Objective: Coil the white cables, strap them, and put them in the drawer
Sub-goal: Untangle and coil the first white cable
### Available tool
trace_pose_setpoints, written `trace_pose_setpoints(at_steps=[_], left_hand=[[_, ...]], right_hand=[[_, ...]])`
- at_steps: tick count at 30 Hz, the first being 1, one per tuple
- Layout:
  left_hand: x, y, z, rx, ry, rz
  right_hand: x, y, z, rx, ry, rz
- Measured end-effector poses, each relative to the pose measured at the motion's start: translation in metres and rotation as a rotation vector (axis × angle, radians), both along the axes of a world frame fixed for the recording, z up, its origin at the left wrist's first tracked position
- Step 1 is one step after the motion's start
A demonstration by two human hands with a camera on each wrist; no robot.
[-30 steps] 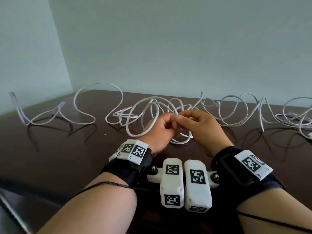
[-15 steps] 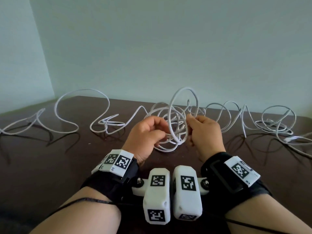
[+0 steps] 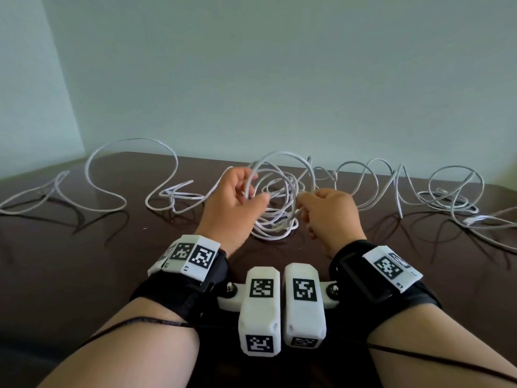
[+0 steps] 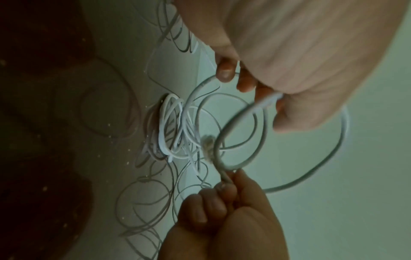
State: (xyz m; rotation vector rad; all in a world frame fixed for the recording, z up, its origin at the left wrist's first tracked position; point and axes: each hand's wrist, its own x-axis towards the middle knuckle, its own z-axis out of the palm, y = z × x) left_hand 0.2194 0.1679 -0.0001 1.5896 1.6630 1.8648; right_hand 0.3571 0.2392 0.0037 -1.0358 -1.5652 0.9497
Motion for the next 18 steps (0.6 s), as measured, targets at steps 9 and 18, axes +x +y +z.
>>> trace_pose_setpoints(at_steps=[9, 18], left_hand=[[-0.018, 0.013, -0.011, -0.24, -0.262, 0.296], [-0.014, 0.014, -0.008, -0.269, -0.372, 0.291]], right_hand=[[-0.009, -0.014, 0.004, -0.122, 0.229, 0.282], [-0.009, -0.02, 0.006, -0.104, 0.297, 0.35]])
